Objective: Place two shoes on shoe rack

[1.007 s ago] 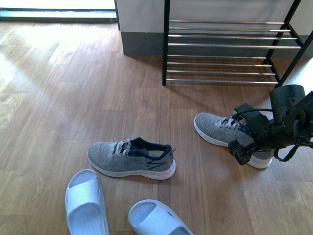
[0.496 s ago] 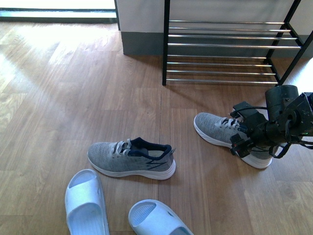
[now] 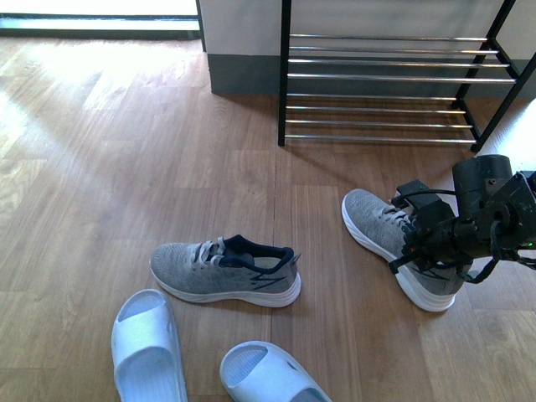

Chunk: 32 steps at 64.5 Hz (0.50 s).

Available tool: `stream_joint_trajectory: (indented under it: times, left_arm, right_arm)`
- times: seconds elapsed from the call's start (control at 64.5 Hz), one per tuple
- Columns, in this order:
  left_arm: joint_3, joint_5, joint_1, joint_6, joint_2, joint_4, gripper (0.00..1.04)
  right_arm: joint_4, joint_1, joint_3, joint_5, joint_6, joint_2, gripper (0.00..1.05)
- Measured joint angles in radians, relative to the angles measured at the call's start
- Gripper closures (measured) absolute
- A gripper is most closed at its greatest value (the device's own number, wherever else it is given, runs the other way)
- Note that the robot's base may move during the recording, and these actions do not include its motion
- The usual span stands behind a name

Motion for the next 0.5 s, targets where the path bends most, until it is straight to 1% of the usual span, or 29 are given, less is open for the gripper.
stream_joint_trajectory:
  times: [0.124, 0.263, 0.372, 0.496]
  left_arm:
    - [0.0, 0.0, 0.0, 0.0, 0.0, 0.0, 0.09]
    - [0.0, 0.0, 0.0, 0.0, 0.0, 0.0, 0.09]
    - [0.0, 0.0, 0.0, 0.0, 0.0, 0.0, 0.09]
    - [0.0, 0.0, 0.0, 0.0, 0.0, 0.0, 0.09]
  right_arm:
    - [0.101, -0.001, -0.157, 0.002, 0.067, -0.136, 1.03]
    - [0.193, -0.029, -0.384, -0.015, 0.175, -0.382, 1.03]
    - [0.205, -0.064, -0.551, -0.042, 0.24, -0.607, 1.03]
    - [0.163, -0.093, -0.702, -0.083, 0.277, -0.85, 1.03]
